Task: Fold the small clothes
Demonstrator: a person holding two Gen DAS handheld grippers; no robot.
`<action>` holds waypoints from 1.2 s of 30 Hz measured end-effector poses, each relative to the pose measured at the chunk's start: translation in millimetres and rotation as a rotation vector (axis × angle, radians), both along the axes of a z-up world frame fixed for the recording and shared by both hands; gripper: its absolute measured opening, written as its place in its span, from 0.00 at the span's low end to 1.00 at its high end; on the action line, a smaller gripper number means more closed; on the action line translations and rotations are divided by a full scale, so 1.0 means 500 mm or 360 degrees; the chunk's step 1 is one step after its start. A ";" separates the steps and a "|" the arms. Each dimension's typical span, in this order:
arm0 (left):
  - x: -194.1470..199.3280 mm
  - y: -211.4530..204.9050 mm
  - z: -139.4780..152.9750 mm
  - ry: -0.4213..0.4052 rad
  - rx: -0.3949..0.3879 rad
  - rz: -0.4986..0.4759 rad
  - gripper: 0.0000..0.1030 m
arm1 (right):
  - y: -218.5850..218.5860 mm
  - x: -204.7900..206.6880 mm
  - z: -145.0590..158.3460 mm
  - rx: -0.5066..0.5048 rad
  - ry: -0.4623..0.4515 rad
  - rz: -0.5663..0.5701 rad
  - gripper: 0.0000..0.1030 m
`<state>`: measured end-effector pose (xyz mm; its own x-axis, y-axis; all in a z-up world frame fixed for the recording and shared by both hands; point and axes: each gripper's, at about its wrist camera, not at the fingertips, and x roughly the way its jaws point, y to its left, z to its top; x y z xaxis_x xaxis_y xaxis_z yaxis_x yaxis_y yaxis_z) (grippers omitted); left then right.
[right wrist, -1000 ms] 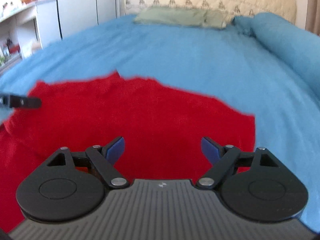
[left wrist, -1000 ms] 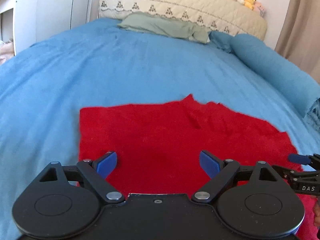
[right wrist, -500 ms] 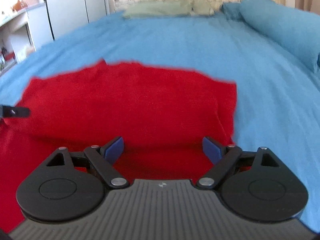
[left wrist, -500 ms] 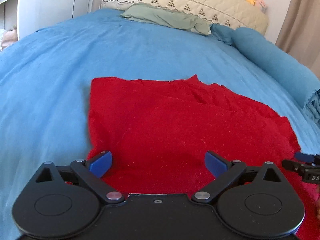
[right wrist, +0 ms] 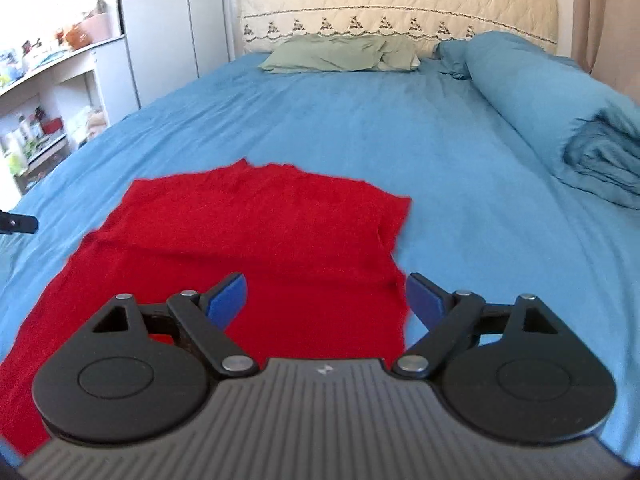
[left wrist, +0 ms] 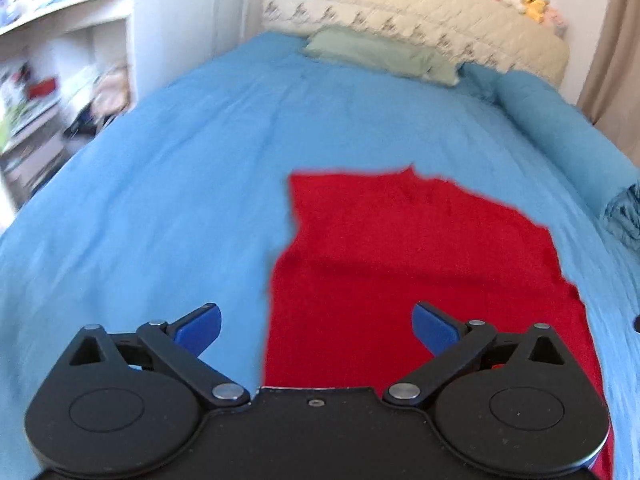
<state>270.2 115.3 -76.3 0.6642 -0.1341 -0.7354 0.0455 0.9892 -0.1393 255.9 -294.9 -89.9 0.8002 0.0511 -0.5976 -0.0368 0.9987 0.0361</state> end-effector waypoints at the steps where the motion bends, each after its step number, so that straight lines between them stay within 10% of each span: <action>1: -0.031 0.011 -0.005 0.0044 -0.0002 0.0025 1.00 | -0.002 -0.034 0.005 0.0002 0.0029 -0.0010 0.99; 11: -0.274 0.072 -0.110 0.0181 -0.0303 0.0081 0.95 | -0.002 -0.306 -0.067 0.0067 0.0227 -0.0085 0.99; 29: -0.315 0.024 -0.193 0.0170 -0.0115 -0.0011 0.78 | -0.021 -0.381 -0.204 0.0211 0.0350 -0.0292 0.84; 36: -0.319 0.033 -0.188 0.0166 -0.0143 0.0010 0.41 | -0.021 -0.377 -0.217 0.0255 0.0387 -0.0285 0.67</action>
<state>110.7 131.8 -170.2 0.5857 -0.1985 -0.7859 0.0198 0.9728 -0.2309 67.5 -305.4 -198.3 0.6402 0.0314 -0.7676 0.1674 0.9695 0.1792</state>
